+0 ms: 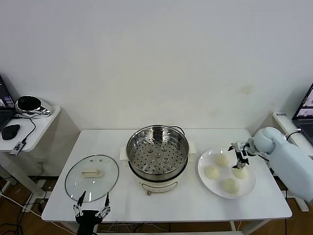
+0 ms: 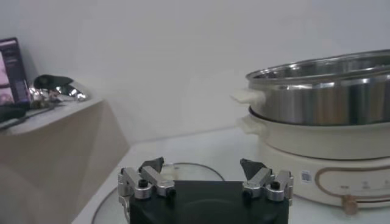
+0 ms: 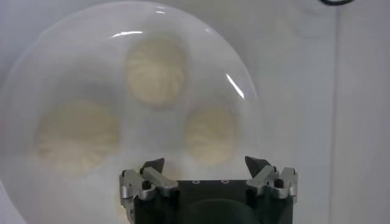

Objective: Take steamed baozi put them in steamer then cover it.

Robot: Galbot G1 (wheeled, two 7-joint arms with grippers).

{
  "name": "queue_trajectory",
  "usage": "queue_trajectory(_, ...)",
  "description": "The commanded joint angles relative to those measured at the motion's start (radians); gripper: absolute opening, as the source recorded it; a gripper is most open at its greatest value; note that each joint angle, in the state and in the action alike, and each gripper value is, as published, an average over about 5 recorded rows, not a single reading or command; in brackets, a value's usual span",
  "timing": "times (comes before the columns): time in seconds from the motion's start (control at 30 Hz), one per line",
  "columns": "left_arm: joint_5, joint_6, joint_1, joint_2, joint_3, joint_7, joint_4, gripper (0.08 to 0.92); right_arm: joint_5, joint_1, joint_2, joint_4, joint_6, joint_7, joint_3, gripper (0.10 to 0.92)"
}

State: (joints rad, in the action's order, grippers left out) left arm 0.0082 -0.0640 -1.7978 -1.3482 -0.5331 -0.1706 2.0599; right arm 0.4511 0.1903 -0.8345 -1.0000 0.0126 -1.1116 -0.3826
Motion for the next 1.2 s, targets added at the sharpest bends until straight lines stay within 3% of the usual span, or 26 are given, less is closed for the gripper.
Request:
queue_trajectory(0.03,0.022,-0.009,0.0,0.0,-0.005,-0.001,-0.002,0.823,0.012,-0.071,-0.072,0.11,-0.022,-0.029,-0.077,0.823)
queue_trajectory(0.47,0.034,-0.024,-0.004,0.0,-0.014,-0.001,-0.003,0.823,0.031,-0.074,-0.135,0.188,-0.001,-0.009,-0.077,0.812)
queue_trajectory(0.77,0.034,-0.028,-0.006,-0.001,-0.016,-0.004,-0.003,0.823,0.039,-0.068,-0.133,0.183,0.005,-0.005,-0.078,0.625)
queue_trajectory(1.2,0.032,-0.033,-0.011,0.006,-0.02,-0.004,0.001,0.823,-0.054,-0.115,-0.042,0.068,0.007,-0.005,-0.139,0.611)
